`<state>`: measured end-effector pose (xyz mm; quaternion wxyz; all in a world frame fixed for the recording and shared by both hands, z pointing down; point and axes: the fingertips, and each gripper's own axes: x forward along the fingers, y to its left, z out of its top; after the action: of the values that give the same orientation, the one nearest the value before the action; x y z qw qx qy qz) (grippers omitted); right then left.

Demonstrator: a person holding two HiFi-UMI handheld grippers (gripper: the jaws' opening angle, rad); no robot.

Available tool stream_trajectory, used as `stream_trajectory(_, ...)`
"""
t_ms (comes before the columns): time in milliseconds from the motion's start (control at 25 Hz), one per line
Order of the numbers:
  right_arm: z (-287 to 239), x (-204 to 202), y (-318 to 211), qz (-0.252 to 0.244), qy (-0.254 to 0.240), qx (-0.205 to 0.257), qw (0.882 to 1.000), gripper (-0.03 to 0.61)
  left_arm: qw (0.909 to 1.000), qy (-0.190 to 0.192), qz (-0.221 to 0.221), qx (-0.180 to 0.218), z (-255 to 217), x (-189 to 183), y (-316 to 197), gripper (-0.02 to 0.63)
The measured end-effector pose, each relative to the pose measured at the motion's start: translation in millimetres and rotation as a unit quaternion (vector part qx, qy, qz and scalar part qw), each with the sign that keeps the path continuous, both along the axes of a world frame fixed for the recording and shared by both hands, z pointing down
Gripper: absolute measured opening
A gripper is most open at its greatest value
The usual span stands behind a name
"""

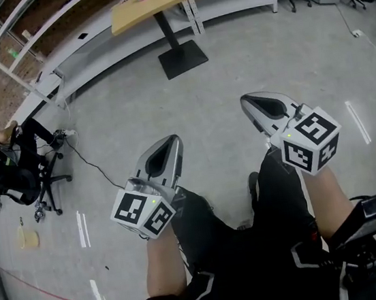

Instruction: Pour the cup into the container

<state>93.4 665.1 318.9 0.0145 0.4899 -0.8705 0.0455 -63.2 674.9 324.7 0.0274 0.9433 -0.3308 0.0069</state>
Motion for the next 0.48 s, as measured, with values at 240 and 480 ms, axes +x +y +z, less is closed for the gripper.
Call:
stream_trajectory(240, 0.5, -0.8, -1.5, 0.004, 0.003, 0.009, 1.0, 0.0, 1.0, 0.003, -0.003, -0.001, 5.1, -4.7, -1.5, 0.002)
stream_trajectory(480, -4.3, 1.5, 3.1, 0.007, 0.008, 0.016, 1.0, 0.0, 1.0, 0.003, 0.0, 0.006, 0.1, -1.9, 3.9, 0.002)
